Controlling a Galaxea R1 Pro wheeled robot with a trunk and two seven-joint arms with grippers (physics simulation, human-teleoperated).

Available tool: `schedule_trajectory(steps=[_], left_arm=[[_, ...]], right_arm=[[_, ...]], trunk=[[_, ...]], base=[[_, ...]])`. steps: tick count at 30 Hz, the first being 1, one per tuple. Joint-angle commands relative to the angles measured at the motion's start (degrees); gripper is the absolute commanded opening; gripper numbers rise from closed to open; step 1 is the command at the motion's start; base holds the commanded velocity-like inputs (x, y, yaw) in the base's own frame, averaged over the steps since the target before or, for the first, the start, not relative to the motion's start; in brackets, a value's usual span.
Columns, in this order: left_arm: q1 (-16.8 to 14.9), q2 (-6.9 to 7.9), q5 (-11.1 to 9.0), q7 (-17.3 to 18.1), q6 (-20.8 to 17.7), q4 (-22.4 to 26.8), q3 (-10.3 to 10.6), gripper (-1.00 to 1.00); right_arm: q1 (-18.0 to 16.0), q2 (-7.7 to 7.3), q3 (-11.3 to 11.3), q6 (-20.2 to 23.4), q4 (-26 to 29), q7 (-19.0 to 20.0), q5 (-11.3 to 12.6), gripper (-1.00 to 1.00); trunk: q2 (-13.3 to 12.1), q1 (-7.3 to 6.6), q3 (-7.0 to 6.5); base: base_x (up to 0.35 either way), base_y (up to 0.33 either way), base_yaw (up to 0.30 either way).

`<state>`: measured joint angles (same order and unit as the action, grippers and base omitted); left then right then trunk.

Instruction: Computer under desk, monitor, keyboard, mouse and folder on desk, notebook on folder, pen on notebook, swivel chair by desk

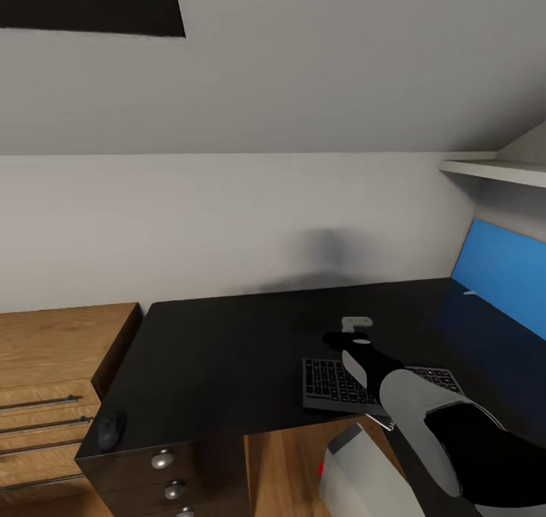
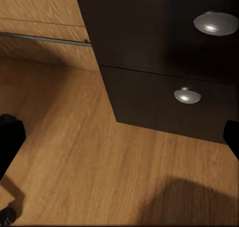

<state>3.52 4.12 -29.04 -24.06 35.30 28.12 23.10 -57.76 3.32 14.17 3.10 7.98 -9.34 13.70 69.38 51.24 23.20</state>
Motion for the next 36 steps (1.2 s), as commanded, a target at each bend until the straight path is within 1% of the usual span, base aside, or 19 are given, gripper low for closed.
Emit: schedule_trajectory(steps=[1, 5, 11, 25, 36], left_arm=[[0.0, -0.16, -0.3, -0.5, 0.1, 0.1, 0.5, 1.00], [0.0, -0.79, -0.3, -0.6, 0.1, 0.2, 0.4, 1.00], [0.0, -1.17, -0.3, -0.6, 0.1, 0.1, 0.4, 1.00], [0.0, -1.39, -0.2, -0.6, 0.1, 0.1, 0.4, 1.00], [0.0, -1.82, -0.2, -0.1, 0.1, -0.4, 0.5, 1.00]], right_arm=[[0.0, 0.00, 0.5, 0.3, 0.1, 0.2, -0.1, 1.00], [0.2, 0.01, 0.5, 0.3, 0.1, 1.4, -1.5, 1.00], [0.4, 0.02, 0.5, 0.3, 0.1, 2.1, -2.4, 1.00], [0.4, 0.02, 0.5, 0.3, 0.1, 2.2, -2.5, 1.00], [0.5, 0.03, 0.5, 0.3, 0.1, 2.2, -2.5, 1.00]], trunk=[[0.4, 0.22, 0.23], [2.0, 1.10, 0.95], [4.4, 2.42, 2.03], [10.1, 5.50, 4.54], [10.1, 5.50, 4.54]], base=[[0.001, 0.000, 0.000], [0.000, 0.000, 0.000], [0.000, 0.000, 0.000], [0.000, 0.000, 0.000], [0.006, 0.000, 0.000]])
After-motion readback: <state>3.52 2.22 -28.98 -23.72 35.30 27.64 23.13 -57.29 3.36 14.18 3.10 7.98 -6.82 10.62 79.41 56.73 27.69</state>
